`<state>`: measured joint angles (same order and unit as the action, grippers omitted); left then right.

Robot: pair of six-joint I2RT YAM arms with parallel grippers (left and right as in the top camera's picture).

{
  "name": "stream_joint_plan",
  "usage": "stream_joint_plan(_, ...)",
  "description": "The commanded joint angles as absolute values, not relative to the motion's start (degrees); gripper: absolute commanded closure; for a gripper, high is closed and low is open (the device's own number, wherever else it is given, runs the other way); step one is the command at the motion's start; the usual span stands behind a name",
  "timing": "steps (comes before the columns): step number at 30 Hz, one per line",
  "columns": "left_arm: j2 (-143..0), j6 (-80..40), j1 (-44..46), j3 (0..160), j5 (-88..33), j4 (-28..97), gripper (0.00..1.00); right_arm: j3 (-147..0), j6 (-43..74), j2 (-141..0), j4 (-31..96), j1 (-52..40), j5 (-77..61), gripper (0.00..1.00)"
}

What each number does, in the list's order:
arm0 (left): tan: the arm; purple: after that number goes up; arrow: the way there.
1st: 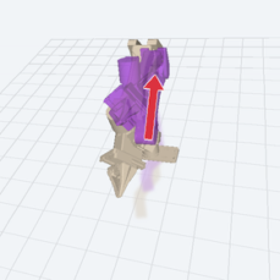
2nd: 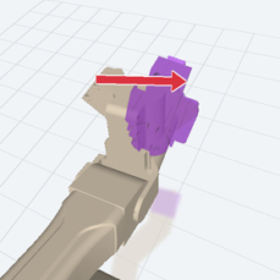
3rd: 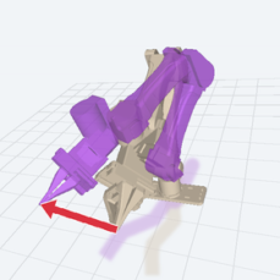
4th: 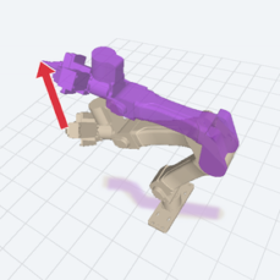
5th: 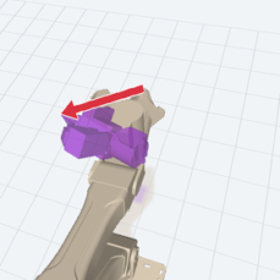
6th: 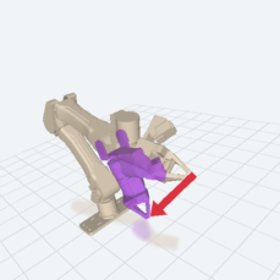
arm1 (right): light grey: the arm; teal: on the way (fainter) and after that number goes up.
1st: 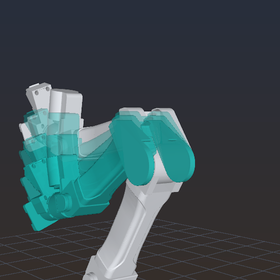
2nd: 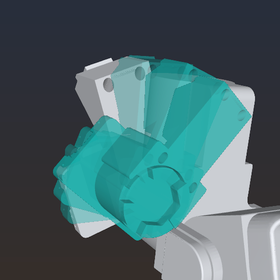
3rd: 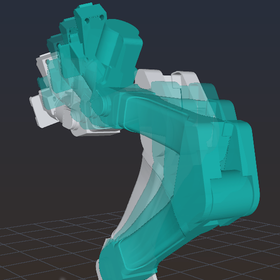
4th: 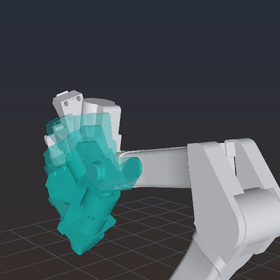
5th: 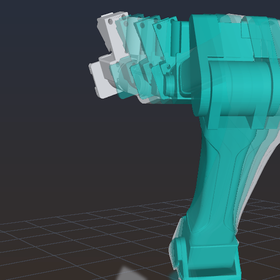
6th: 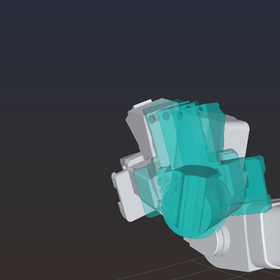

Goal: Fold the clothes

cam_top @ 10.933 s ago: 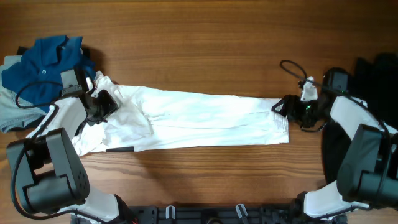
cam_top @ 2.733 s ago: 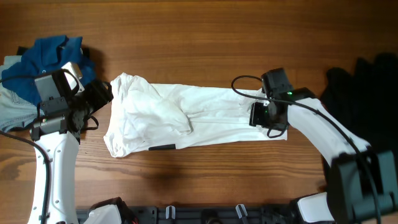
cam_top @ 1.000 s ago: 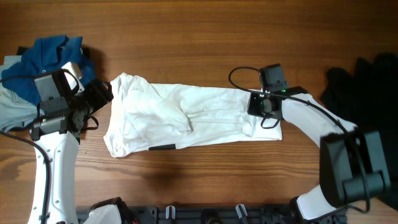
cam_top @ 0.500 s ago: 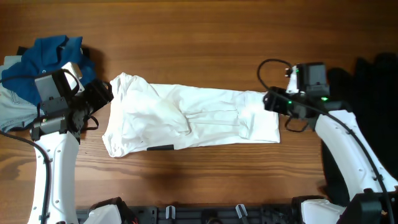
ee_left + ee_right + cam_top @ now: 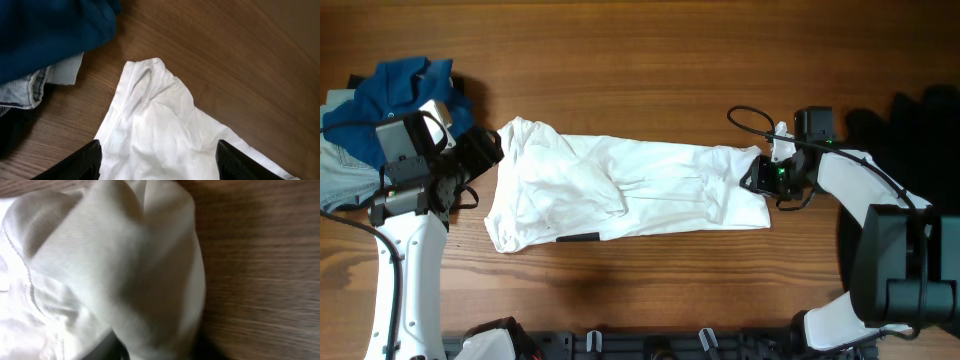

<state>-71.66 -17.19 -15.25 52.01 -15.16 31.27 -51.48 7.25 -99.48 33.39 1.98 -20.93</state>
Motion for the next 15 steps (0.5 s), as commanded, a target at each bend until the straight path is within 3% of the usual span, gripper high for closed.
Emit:
stream_joint_plan(1,-71.05,-16.71,-14.87,51.86,-16.05,31.14,0.27,-51.13,6.44,-100.31,34.17,2.50,-22.17,0.96)
stream_joint_plan(7,-71.05,-16.71,-14.87,51.86,-16.05,31.11,0.27,-56.42,12.21,-92.36,43.81,10.24,-8.95,0.96)
stream_joint_plan(15,-71.05,-16.71,-14.87,51.86,-16.05,31.11,0.27,-59.68,14.13,-85.34,46.06,7.99,-5.56,0.96)
